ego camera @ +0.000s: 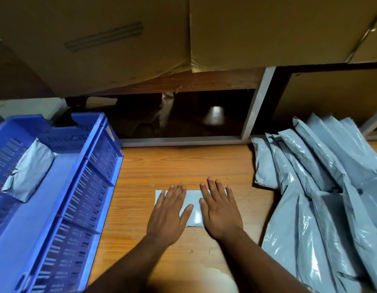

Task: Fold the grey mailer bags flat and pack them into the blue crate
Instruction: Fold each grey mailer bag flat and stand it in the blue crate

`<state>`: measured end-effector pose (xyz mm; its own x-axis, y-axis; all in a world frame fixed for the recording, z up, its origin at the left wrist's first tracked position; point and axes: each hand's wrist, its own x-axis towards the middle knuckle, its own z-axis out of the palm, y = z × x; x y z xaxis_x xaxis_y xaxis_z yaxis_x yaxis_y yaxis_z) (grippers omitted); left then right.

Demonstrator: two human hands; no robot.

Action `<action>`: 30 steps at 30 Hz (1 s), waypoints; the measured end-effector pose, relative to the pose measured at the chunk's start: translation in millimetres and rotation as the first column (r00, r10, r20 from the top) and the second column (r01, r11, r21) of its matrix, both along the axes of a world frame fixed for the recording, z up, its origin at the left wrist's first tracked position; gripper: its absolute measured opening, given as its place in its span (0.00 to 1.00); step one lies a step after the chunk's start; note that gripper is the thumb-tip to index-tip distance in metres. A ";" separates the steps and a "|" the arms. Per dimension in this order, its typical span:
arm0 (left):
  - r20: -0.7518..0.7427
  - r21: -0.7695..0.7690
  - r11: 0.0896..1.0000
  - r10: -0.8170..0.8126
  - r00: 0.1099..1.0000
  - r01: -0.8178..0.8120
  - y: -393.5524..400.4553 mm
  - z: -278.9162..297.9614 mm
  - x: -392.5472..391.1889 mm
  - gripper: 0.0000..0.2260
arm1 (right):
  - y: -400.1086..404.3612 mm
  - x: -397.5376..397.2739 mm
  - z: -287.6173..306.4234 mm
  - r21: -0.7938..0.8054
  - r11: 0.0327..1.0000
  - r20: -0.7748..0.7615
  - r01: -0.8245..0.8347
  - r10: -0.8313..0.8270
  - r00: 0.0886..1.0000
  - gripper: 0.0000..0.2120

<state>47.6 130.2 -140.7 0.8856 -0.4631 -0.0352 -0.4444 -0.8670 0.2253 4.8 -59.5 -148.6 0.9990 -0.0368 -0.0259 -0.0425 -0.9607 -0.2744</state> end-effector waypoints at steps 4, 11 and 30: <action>-0.006 0.010 1.000 0.005 1.000 -0.005 2.2 1.0 -1.3 0.32 | -1.2 1.8 2.0 0.030 1.000 -0.026 -0.011 0.012 1.000 0.28; 0.062 -0.057 0.998 -0.026 0.998 0.029 -2.6 3.9 -0.9 0.29 | 28.9 -4.7 7.0 0.072 0.993 0.078 -0.091 0.085 0.993 0.26; -0.061 0.044 0.998 0.057 0.997 -0.054 13.8 0.5 -4.5 0.38 | -6.7 -29.0 -2.5 0.029 0.993 -0.019 0.116 -0.116 0.993 0.32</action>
<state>43.2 144.0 -140.2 0.9053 -0.4102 -0.1098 -0.3816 -0.8993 0.2136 -24.2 -66.2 -151.1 0.9874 -0.1514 -0.0464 -0.1583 -0.9404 -0.3010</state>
